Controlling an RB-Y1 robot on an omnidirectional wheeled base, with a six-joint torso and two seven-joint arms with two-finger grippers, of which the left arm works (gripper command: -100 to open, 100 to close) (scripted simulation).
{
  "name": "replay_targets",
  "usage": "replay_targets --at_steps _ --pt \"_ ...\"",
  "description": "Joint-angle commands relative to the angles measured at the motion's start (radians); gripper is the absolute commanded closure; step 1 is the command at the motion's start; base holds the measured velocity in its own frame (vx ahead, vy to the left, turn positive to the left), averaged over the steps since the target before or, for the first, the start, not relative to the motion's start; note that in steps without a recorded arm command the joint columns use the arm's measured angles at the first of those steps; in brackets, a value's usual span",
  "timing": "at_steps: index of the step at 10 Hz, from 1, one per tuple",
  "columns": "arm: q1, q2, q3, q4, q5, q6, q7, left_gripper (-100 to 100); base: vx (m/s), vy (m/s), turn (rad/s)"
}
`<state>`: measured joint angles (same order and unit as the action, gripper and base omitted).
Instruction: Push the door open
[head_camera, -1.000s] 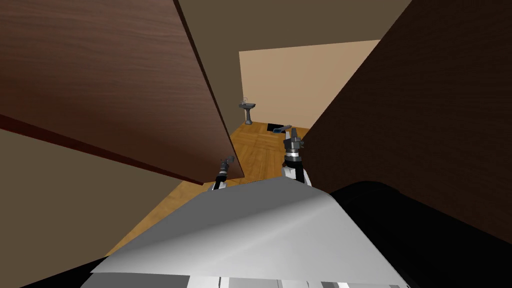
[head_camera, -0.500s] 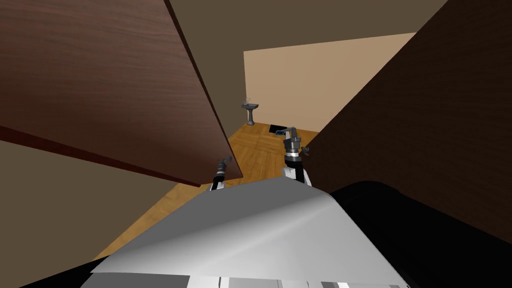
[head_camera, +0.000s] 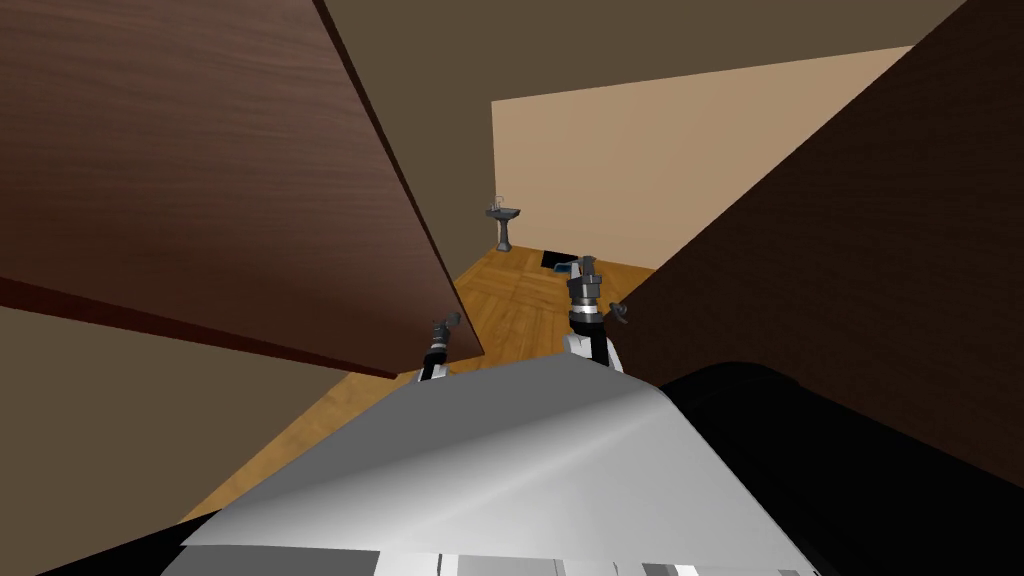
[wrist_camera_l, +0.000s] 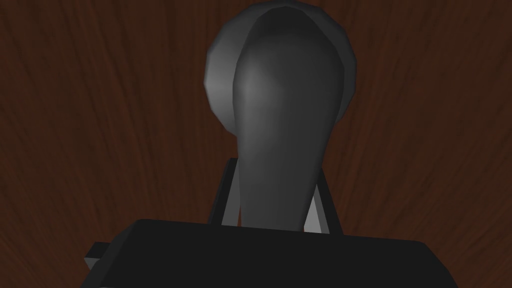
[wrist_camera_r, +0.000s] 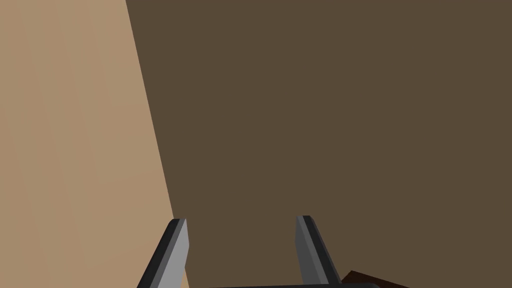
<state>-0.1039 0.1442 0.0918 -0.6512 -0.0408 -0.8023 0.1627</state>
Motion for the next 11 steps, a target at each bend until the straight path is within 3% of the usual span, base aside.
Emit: replay_targets --at_steps 1,8,11 --pt "0.003 0.001 0.012 -0.010 0.007 0.003 -0.006 100 0.177 -0.045 0.041" --pt "0.002 0.003 0.067 0.000 0.038 0.003 -0.033 100 0.183 -0.044 0.040" --pt "0.001 0.005 0.105 0.007 0.059 0.003 -0.051 100 0.184 -0.047 0.052"
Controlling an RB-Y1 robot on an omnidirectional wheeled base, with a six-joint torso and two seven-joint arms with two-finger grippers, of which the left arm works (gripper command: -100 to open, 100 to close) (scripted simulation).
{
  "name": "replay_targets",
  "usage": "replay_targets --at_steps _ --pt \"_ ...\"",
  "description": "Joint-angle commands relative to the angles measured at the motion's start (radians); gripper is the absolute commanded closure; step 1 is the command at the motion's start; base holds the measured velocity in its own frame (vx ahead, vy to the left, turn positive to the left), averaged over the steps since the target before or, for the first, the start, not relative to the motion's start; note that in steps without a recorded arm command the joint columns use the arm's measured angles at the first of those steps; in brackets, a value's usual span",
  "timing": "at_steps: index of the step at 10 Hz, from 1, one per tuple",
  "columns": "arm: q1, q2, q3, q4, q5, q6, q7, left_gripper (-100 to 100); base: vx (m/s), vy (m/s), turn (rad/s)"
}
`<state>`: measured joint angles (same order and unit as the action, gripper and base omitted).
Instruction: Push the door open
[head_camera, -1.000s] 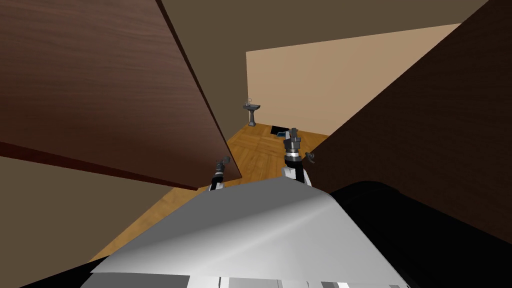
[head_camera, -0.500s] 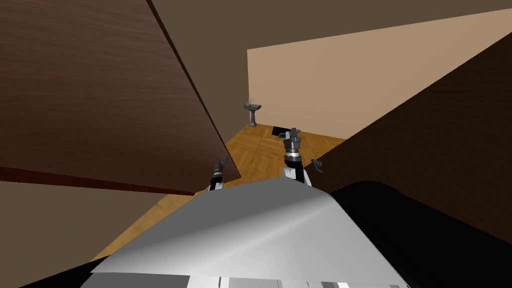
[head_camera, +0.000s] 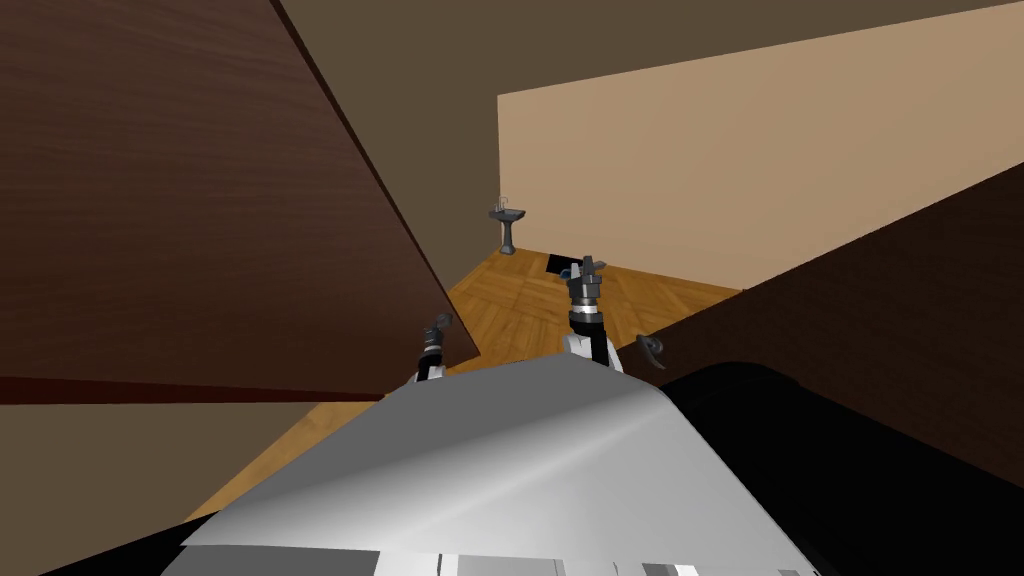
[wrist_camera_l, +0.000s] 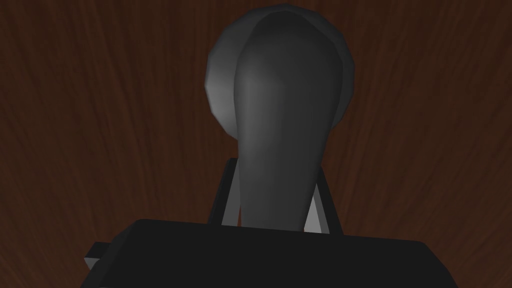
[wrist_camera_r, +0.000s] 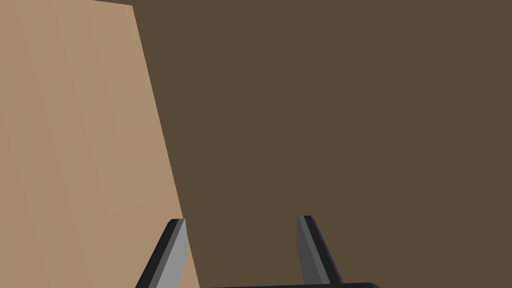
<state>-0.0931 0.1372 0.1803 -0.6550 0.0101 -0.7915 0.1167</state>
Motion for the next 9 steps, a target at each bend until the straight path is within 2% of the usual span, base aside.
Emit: replay_targets --at_steps 1,5,7,9 --pt "-0.010 0.012 0.028 0.013 0.015 -0.008 -0.010 100 0.202 -0.073 0.059" --pt "-0.012 0.014 0.078 0.022 0.043 -0.007 -0.034 100 0.209 -0.066 0.073" --pt "-0.012 0.014 0.089 0.023 0.049 -0.007 -0.040 100 0.163 -0.041 0.034" --pt "-0.013 0.015 0.114 0.028 0.063 -0.007 -0.052 100 0.175 -0.064 0.063"
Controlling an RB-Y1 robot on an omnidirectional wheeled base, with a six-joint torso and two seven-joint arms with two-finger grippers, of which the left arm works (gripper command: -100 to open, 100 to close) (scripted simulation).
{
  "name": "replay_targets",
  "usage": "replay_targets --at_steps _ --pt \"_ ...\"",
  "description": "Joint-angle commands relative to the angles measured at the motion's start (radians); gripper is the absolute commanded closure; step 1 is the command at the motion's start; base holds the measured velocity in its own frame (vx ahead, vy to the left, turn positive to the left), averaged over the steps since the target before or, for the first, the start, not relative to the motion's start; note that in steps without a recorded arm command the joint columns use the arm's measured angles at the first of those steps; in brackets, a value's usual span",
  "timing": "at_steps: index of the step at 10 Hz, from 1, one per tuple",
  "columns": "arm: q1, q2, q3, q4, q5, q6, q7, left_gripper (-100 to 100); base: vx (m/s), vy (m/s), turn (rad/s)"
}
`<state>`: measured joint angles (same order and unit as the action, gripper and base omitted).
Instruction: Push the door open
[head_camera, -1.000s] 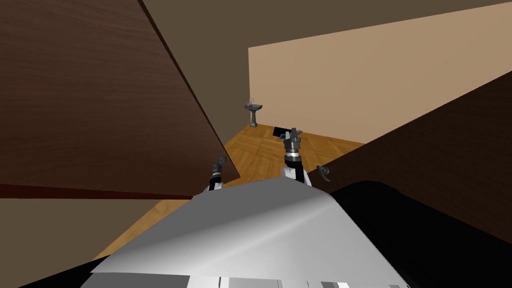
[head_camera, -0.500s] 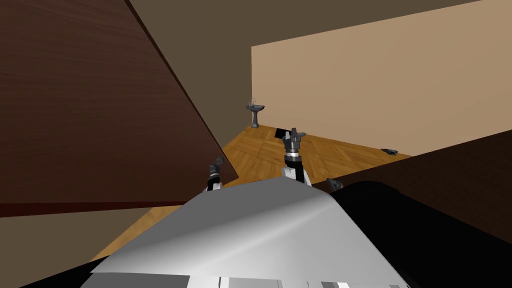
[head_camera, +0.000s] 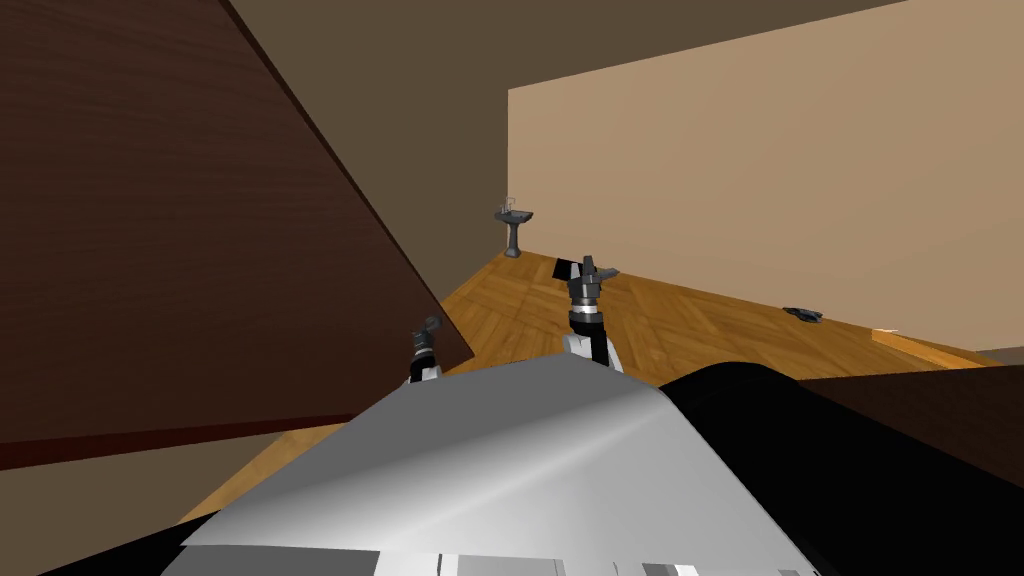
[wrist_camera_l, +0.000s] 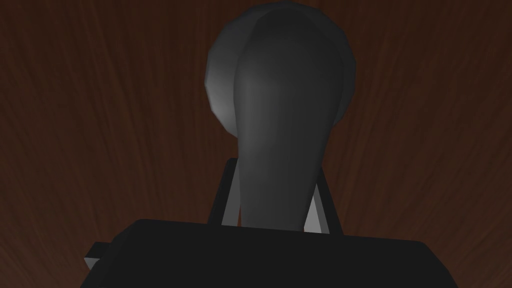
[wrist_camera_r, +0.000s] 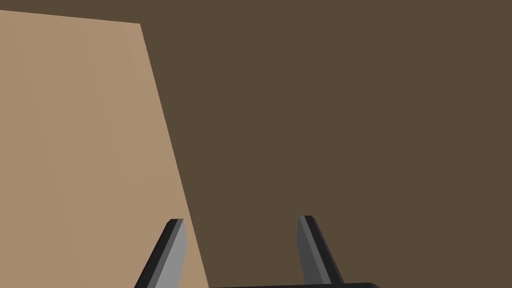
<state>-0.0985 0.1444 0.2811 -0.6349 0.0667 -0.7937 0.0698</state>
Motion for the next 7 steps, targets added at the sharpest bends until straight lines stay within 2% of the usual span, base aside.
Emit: replay_targets --at_steps 1,4,6,7 --pt "-0.007 0.008 0.023 0.009 0.012 -0.005 -0.009 100 0.209 -0.069 0.077" --pt "-0.008 0.010 0.056 0.015 0.031 -0.005 -0.025 100 0.218 -0.067 0.067" --pt "-0.009 0.010 0.071 0.018 0.039 -0.005 -0.032 100 0.185 -0.035 0.054" --pt "0.001 0.008 0.067 0.010 0.037 0.000 -0.031 100 0.082 -0.002 0.027"
